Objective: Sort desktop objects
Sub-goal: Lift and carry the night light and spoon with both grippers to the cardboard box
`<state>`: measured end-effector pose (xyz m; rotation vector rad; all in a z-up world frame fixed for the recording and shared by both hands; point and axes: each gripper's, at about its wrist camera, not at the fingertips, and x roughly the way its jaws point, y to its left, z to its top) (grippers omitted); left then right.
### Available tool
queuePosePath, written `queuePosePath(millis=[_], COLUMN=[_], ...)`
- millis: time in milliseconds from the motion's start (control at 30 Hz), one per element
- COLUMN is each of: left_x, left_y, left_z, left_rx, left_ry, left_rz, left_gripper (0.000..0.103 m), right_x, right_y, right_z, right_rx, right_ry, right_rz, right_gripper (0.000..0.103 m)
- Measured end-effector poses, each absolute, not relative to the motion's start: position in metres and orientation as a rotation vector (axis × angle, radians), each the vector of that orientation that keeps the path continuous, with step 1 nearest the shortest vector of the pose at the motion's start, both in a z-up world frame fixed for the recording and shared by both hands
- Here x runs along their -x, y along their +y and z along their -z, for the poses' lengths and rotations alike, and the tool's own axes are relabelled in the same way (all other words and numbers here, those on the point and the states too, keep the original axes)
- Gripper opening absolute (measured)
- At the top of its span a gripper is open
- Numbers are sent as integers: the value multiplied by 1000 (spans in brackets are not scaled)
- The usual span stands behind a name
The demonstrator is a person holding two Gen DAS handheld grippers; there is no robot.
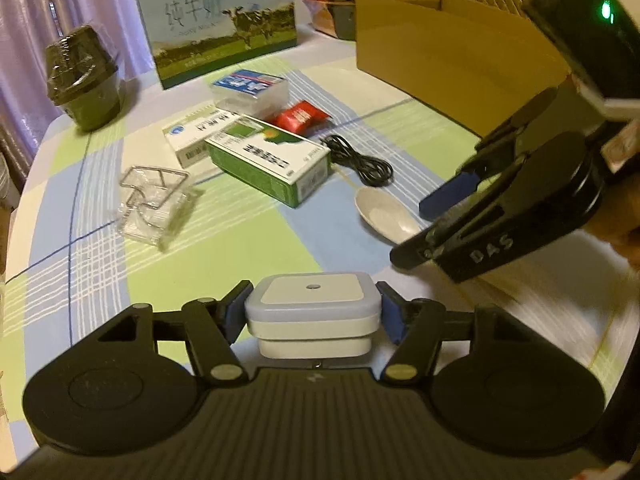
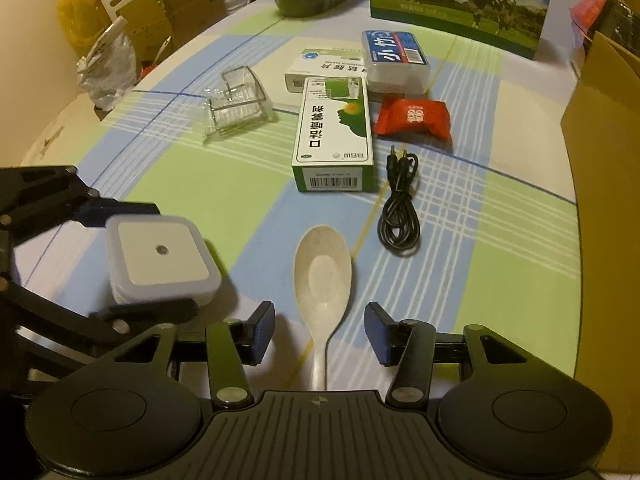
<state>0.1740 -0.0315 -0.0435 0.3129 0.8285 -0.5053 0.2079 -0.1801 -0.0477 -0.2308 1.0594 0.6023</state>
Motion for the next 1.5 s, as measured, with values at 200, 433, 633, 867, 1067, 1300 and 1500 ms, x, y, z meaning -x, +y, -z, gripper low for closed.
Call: queuePosePath(millis=[200,433,633,867,1067,1300,1500], left_x=[-185,-192,-192,-194,-196,-197,-196], left_y=[-20,-14,-16,-18,-21,-39,-53], left_z=[44,44,42,29,12,-16,-34], left_rx=[-274,-242,-234,-201,-168,-134,-127], left_ry=[855,867,866,831,789,726,685], left_rz=[438,407,402,398,388,395,400], left_gripper=[61,61,61,61,61,61,61], right_x=[-217,-216,-215,-217,-213,-205,-203], right_y=[-178,-170,-171,-181,-191,-201,-216], right_z=[49,49,48,28,-3,-29,-41], right_rx=[206,231,225,152,75,21,-20], right_ry=[1033,1023,1030,968,876,766,705], right_rz=[-585,-593,-582,-552,-528,-486,-438], right_gripper=[47,39,30,29,29,29,29])
